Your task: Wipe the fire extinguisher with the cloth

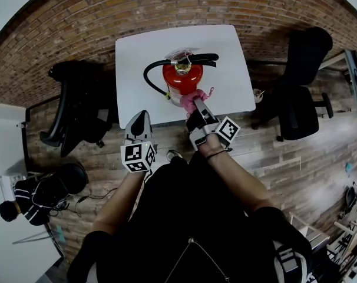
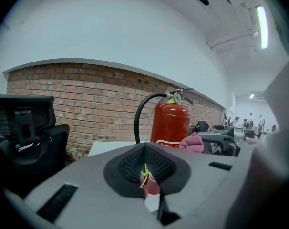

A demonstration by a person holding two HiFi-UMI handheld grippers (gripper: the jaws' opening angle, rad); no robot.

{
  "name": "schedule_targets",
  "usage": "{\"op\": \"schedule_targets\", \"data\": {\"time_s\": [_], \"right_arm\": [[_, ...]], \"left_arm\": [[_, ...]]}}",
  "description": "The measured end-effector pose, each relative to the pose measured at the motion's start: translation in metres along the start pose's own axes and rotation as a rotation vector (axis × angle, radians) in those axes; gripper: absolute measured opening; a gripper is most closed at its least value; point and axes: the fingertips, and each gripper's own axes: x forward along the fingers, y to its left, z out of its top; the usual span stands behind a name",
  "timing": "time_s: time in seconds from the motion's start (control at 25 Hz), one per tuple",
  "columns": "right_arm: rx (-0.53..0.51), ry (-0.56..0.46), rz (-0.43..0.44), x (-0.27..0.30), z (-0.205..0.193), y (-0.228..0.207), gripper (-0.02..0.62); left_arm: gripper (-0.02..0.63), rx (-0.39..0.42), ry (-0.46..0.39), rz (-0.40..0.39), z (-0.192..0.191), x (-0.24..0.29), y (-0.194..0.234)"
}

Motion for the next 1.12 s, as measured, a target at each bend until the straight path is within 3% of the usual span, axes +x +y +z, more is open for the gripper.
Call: {"op": "schedule_targets", "data": {"time_s": [1.12], "right_arm": [[0.008, -0.021, 0.134, 0.0, -0.005, 0.081, 0.103]], "left_arm": [[0.029, -0.015, -0.008, -0.018, -0.002, -0.014, 0.0]]}}
